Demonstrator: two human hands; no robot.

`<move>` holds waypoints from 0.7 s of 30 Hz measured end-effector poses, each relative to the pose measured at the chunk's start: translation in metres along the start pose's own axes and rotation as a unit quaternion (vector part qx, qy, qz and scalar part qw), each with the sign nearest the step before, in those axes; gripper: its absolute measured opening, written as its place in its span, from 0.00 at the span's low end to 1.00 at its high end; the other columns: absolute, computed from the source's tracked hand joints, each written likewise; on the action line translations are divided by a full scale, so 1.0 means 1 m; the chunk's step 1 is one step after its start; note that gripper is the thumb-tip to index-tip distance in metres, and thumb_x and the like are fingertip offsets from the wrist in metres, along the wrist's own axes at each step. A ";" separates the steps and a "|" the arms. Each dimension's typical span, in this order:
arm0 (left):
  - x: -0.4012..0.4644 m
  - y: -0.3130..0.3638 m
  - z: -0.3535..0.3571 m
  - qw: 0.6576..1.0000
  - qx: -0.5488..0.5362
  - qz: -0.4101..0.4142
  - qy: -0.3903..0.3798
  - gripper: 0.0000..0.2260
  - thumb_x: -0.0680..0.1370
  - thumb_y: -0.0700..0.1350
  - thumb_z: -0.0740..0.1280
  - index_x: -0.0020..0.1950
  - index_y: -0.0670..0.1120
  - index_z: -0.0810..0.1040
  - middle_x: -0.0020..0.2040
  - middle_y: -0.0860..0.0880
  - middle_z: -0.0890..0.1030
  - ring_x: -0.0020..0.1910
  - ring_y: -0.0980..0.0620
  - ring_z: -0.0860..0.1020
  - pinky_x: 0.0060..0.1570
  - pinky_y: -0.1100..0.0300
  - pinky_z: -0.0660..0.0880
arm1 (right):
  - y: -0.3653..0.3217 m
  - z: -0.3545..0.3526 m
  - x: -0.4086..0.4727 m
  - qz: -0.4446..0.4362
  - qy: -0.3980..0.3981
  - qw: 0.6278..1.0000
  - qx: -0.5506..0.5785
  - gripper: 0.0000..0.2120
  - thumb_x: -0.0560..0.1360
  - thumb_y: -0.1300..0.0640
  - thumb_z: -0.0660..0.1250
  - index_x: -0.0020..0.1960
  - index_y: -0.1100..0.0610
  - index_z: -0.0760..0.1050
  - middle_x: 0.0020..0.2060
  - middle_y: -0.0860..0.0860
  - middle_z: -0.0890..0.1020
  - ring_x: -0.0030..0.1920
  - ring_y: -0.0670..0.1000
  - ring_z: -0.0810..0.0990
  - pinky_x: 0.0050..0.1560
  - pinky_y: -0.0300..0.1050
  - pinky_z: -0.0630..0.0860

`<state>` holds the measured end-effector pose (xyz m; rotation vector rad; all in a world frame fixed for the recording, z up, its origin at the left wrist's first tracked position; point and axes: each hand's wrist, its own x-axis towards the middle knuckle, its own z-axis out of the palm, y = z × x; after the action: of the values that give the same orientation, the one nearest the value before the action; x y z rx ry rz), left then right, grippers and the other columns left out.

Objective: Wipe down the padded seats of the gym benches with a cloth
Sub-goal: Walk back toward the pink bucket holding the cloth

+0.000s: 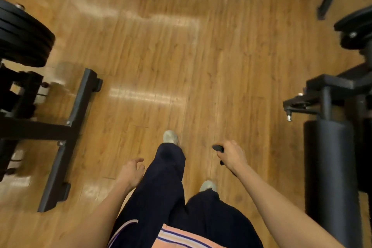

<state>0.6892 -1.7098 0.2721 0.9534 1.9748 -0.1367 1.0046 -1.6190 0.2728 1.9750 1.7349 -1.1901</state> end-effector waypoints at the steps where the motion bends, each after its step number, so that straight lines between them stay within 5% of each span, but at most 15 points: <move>1: 0.016 0.010 -0.016 1.000 0.004 0.010 -0.006 0.18 0.84 0.43 0.58 0.74 0.44 0.70 0.70 0.41 0.75 0.67 0.43 0.74 0.63 0.56 0.70 | -0.007 -0.006 0.011 0.011 -0.006 1.000 -0.001 0.14 0.81 0.60 0.59 0.61 0.51 0.79 0.45 0.51 0.82 0.34 0.48 0.82 0.32 0.42 0.76; 4: 0.062 0.046 -0.065 0.996 0.041 0.075 -0.022 0.18 0.84 0.44 0.58 0.74 0.44 0.70 0.73 0.44 0.71 0.72 0.45 0.70 0.68 0.56 0.66 | -0.026 -0.031 0.031 0.049 -0.027 0.998 0.007 0.14 0.81 0.60 0.59 0.63 0.52 0.78 0.44 0.50 0.82 0.34 0.46 0.81 0.25 0.34 0.68; 7: 0.109 0.091 -0.116 0.986 0.088 0.136 -0.026 0.17 0.84 0.44 0.58 0.73 0.45 0.71 0.73 0.44 0.71 0.71 0.46 0.70 0.69 0.55 0.66 | -0.039 -0.053 0.053 0.110 -0.028 0.993 0.024 0.15 0.80 0.60 0.60 0.63 0.51 0.78 0.50 0.50 0.83 0.41 0.47 0.82 0.31 0.36 0.70; 13: 0.183 0.180 -0.190 0.978 0.087 0.189 -0.008 0.17 0.84 0.44 0.58 0.73 0.44 0.71 0.72 0.44 0.72 0.72 0.45 0.70 0.68 0.54 0.66 | -0.075 -0.106 0.112 0.160 -0.027 0.986 0.046 0.16 0.79 0.62 0.60 0.62 0.50 0.79 0.46 0.47 0.82 0.32 0.41 0.81 0.26 0.33 0.69; 16: 0.223 0.214 -0.219 0.979 0.077 0.189 -0.003 0.17 0.84 0.44 0.58 0.73 0.44 0.71 0.72 0.44 0.72 0.71 0.45 0.70 0.67 0.56 0.65 | -0.101 -0.137 0.167 0.159 -0.025 0.986 0.049 0.16 0.79 0.61 0.60 0.61 0.49 0.79 0.46 0.47 0.82 0.33 0.43 0.82 0.35 0.40 0.79; 21: 0.276 0.246 -0.280 0.991 0.042 0.125 0.013 0.17 0.84 0.45 0.59 0.73 0.45 0.71 0.71 0.43 0.72 0.70 0.44 0.71 0.67 0.55 0.67 | -0.160 -0.206 0.273 0.115 -0.033 0.991 0.062 0.15 0.80 0.60 0.60 0.62 0.50 0.79 0.45 0.47 0.82 0.33 0.42 0.82 0.28 0.37 0.71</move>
<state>0.5829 -1.2589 0.2866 1.2530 1.8664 -0.0661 0.9287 -1.2498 0.2602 2.1121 1.3862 -1.2918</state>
